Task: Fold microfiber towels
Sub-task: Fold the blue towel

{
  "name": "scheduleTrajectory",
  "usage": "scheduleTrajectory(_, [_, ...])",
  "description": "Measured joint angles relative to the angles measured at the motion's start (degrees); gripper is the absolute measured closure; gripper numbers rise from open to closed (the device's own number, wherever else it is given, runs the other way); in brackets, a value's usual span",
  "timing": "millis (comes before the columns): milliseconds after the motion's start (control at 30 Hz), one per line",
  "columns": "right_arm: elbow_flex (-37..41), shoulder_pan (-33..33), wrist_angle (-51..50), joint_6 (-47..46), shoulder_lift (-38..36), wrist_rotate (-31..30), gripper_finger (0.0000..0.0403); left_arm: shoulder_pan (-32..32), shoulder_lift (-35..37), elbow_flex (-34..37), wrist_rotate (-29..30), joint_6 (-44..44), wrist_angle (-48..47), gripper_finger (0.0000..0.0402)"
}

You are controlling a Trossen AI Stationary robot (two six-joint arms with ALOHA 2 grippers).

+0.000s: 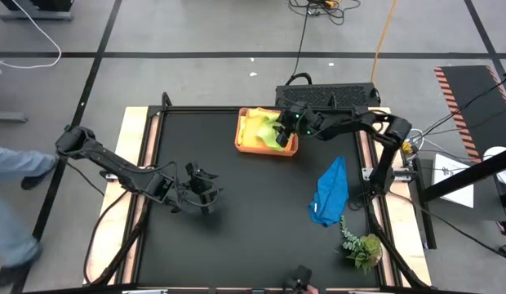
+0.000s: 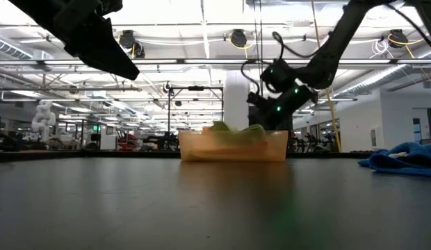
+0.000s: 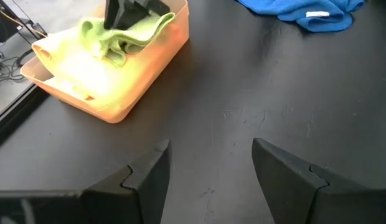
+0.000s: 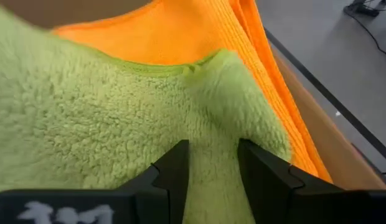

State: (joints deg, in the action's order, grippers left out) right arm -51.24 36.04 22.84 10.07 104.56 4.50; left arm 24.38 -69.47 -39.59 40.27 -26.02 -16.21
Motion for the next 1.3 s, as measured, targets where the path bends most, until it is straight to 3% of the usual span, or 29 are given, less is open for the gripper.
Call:
scheduleTrajectory(100, [0.1, -0.9, -1.7, 0.0, -4.8, 0.1, 0.0275, 0.0, 0.0, 0.0, -0.1, 0.0, 0.0, 0.0176])
scheduleTrajectory(300, [0.1, -5.0, -5.6, 0.1, -21.3, 0.3, 0.0275, 0.1, 0.0, 0.0, -0.3, -0.6, 0.3, 0.0176])
scheduleTrajectory(500, [1.0, -12.8, -7.6, 1.1, -32.8, 0.4, 0.0275, 0.8, -1.9, 0.0, -0.3, 0.2, 7.6, 0.0176])
scheduleTrajectory(933, [5.2, -30.0, -11.8, 2.3, -38.1, 0.3, 0.0275, 2.1, -11.8, 0.0, 0.1, 9.0, 31.7, 0.0176])
scheduleTrajectory(1167, [5.1, -35.3, -25.6, -5.5, -41.3, -0.6, 0.0275, 2.4, -13.8, 0.0, -0.2, 9.1, 34.4, 0.0176])
scheduleTrajectory(1300, [4.0, -36.6, -38.9, -10.5, -42.0, -6.1, 0.0275, 2.3, -13.8, 0.0, -0.2, 9.4, 34.6, 0.0176])
